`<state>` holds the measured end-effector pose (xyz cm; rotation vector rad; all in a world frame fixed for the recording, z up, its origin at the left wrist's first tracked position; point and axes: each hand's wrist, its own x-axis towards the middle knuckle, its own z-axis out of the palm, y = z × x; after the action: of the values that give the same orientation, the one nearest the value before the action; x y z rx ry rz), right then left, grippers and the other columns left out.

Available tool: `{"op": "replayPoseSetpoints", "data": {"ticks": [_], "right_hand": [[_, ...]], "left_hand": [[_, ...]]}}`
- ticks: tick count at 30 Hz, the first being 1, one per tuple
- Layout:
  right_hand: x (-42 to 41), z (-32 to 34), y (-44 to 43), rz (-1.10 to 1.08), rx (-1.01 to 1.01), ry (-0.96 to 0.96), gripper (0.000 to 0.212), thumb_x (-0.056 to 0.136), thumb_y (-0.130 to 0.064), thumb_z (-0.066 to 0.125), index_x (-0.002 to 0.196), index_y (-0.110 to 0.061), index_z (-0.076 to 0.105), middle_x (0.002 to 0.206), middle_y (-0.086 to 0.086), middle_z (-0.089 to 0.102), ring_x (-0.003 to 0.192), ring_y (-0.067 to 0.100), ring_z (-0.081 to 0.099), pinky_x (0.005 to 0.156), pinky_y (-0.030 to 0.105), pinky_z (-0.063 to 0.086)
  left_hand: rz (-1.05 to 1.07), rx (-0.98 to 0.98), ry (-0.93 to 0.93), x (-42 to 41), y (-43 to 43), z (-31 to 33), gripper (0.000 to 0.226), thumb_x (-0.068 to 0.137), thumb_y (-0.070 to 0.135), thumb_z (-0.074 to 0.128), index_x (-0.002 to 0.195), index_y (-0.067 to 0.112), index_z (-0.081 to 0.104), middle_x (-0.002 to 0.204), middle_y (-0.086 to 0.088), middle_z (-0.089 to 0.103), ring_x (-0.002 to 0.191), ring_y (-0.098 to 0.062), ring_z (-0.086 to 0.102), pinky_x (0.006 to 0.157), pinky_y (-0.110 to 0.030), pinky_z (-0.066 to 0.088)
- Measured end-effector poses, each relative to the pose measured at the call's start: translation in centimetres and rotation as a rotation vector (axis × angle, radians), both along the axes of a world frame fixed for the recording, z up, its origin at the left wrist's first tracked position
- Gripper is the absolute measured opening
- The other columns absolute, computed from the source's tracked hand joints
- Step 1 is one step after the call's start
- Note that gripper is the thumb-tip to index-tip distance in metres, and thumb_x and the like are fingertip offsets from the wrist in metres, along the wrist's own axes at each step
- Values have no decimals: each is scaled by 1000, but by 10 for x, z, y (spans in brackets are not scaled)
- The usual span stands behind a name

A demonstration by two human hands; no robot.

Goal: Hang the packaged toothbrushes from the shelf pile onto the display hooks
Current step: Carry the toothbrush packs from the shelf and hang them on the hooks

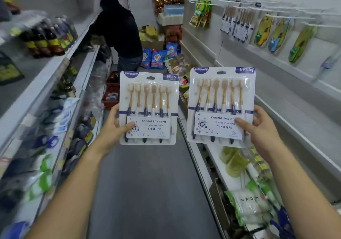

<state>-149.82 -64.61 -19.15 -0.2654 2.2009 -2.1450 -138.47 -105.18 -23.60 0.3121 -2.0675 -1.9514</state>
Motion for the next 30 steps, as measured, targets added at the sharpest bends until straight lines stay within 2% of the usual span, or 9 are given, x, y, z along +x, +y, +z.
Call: {"op": "replayPoseSetpoints", "data": {"ticks": [4,7,9,13,16,21,23,26,30], "right_hand": [[-55,-1,-17,60,-44,-30,79,61,-34,90,129,-17,55,108,4,76,103,27,73,66,27,61],[-89,-2,-31,83,-22,-13,106,38,-59,94,127,-19,55,107,-1,77,97,18,75,67,26,61],[-110,-3,-39,97,-21,-22,113,25,-68,93,122,-22,57,107,-4,77,94,15,75,69,28,62],[-149,-1,-64,109,-15,-17,113,27,-67,93,123,-21,56,107,-3,77,95,17,75,74,33,63],[-182,-7,-89,124,6,-42,75,67,-33,89,131,-17,53,109,3,76,101,25,74,64,23,61],[-240,-20,-139,85,32,-91,53,84,-7,74,132,-17,53,116,6,73,93,18,76,69,29,63],[-264,-23,-162,82,6,-105,58,76,-17,83,127,-17,55,116,10,74,96,23,75,73,34,64],[-296,-22,-197,49,5,-110,102,38,-52,98,125,-18,57,111,9,76,98,26,75,79,43,63],[-340,-18,-238,18,-34,-121,65,60,-27,87,119,-27,59,107,5,77,103,30,73,79,43,63]], "left_hand": [[81,-10,-18,-37,-6,3,62,93,-3,66,132,39,44,111,28,72,110,2,68,89,-21,57],[111,-22,-28,-66,-15,7,64,91,-2,68,142,27,42,117,20,73,115,-7,68,92,-28,56],[123,-9,-32,-84,-23,10,61,92,-5,66,137,30,44,112,24,73,110,-2,69,87,-24,57],[142,8,-24,-118,-43,10,64,91,-6,66,139,30,42,108,30,72,109,0,68,85,-23,56],[153,21,-40,-147,-74,3,65,91,-4,68,140,30,42,110,22,74,109,-6,70,94,-35,54],[132,43,-18,-208,-133,-2,64,90,-1,69,141,30,44,115,15,75,114,-12,69,95,-35,57],[112,43,-11,-238,-161,-4,64,91,-2,68,141,28,43,115,12,76,112,-14,70,93,-35,58],[89,51,-21,-282,-200,-3,64,91,-3,67,137,35,45,114,9,76,110,-15,71,90,-34,59],[46,54,-37,-339,-243,5,63,92,-6,65,136,34,44,112,6,77,104,-11,73,82,-26,61]]}}
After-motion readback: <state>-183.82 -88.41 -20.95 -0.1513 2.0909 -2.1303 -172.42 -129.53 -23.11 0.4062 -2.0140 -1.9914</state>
